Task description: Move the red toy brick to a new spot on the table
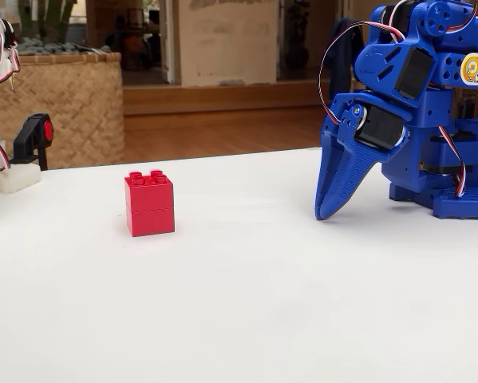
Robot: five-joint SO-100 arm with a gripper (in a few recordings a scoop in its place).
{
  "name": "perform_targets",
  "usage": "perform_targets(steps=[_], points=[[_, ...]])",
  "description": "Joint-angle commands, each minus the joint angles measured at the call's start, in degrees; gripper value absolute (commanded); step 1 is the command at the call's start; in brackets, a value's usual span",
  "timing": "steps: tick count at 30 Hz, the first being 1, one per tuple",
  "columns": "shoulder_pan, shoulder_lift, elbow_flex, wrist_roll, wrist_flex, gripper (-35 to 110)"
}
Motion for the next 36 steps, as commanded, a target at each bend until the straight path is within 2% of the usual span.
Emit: perform_targets(steps=[1,6,10,14,20,27,36], points=[[0.6,1.8,1.8,-2.0,-0.8,0],[0.5,-6.3,-8.4,-3.2,-5.9,0],[0.1,-28.5,-26.3,-3.0,-13.6,0],[1.0,-49.0,-45.9,-2.6,-15.0,0],[4.5,-69.0,-63.2,-3.5,-20.1,14],[9.8,-78.8,-66.5,-5.5,-30.9,31],[13.7,-83.0,-58.4,-7.9,-44.5,36]])
